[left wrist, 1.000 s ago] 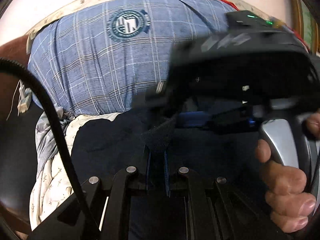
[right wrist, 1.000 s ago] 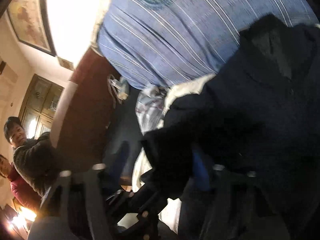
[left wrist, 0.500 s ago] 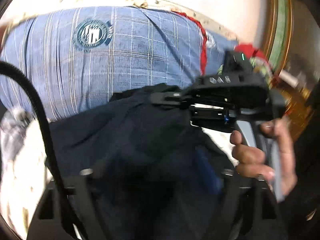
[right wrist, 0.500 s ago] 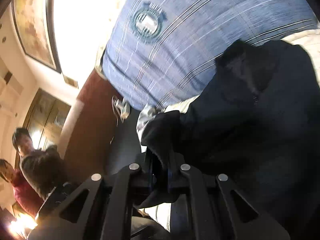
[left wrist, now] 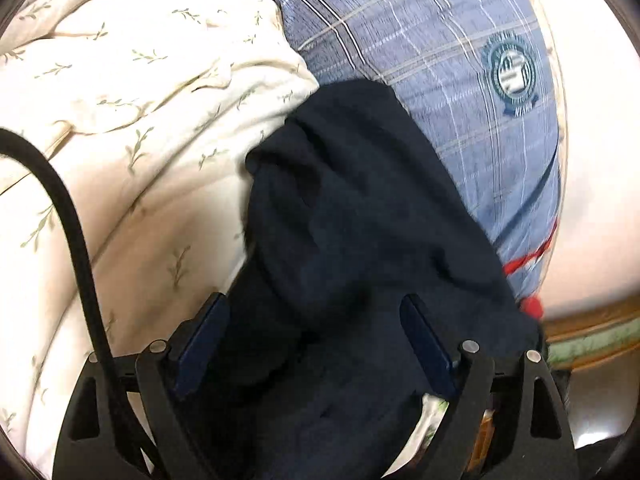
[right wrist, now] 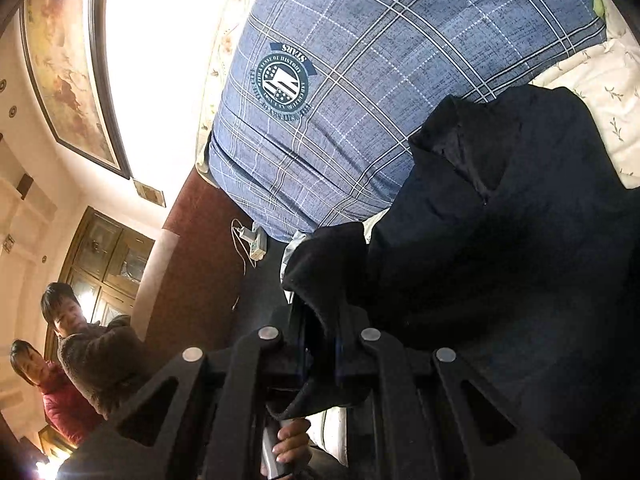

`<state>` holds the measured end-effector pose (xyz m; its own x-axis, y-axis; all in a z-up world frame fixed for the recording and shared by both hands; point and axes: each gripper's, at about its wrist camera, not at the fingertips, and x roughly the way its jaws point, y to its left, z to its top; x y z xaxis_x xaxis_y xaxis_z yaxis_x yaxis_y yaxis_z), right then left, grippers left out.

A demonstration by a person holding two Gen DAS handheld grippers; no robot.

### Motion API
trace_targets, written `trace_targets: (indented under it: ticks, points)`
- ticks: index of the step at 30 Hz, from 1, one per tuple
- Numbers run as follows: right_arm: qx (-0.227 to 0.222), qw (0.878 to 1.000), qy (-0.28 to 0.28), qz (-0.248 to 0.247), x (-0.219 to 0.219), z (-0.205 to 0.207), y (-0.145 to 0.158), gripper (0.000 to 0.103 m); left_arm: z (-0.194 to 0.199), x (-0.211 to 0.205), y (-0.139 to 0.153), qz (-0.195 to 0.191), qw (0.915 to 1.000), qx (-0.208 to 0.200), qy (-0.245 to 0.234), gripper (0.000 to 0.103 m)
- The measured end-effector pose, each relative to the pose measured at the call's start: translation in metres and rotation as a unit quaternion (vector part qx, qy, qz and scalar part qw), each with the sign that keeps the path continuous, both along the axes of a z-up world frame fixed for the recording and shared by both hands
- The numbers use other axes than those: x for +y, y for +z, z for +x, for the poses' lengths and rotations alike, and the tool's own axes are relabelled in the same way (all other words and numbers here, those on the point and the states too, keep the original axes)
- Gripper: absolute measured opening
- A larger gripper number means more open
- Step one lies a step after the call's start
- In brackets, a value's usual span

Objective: Fold large clothes
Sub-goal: 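Lay the sleeve on the jacket front and open the left gripper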

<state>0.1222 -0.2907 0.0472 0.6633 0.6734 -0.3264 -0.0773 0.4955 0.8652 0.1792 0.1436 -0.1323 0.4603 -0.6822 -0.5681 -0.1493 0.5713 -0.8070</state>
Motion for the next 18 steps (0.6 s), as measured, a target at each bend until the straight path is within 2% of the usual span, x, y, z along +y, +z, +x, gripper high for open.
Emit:
trace_targets:
  ticks: [1,2,3,4,6,8,11,15,18]
  points:
    - [0.000,1.000,-0.004,-0.004,-0.002,-0.001,0.000,0.010,0.004,-0.002,0.000,0.005,1.0000,0.002,0.001,0.083]
    - [0.001,1.000,-0.008,-0.004,-0.004,-0.002,-0.001,0.010,0.008,-0.004,-0.001,0.008,1.0000,0.005,-0.002,0.069]
    - [0.000,1.000,-0.010,-0.001,-0.006,-0.003,-0.001,0.010,0.013,-0.010,-0.003,0.011,0.9998,0.014,-0.010,0.050]
    - [-0.001,1.000,-0.010,0.001,-0.007,-0.005,-0.001,0.010,0.017,-0.015,-0.004,0.016,0.9994,0.024,-0.019,0.040]
    - [-0.002,1.000,-0.014,-0.003,-0.010,-0.008,-0.001,0.010,0.034,-0.025,-0.001,0.036,0.9980,0.043,-0.028,0.026]
    - [-0.002,1.000,-0.016,-0.008,-0.012,-0.013,-0.001,0.010,0.043,-0.031,0.005,0.056,0.9973,0.036,-0.030,0.014]
    - [0.002,0.999,-0.030,-0.015,-0.020,-0.021,-0.004,0.010,0.046,-0.036,0.031,0.086,0.9957,0.001,-0.034,0.003]
    - [0.005,0.999,-0.044,-0.018,-0.030,-0.029,-0.005,0.010,0.048,-0.046,0.064,0.113,0.9914,-0.037,-0.055,0.000]
    - [0.008,0.997,-0.060,-0.040,-0.035,-0.041,-0.001,0.010,0.041,-0.057,0.085,0.125,0.9871,-0.063,-0.077,0.000]
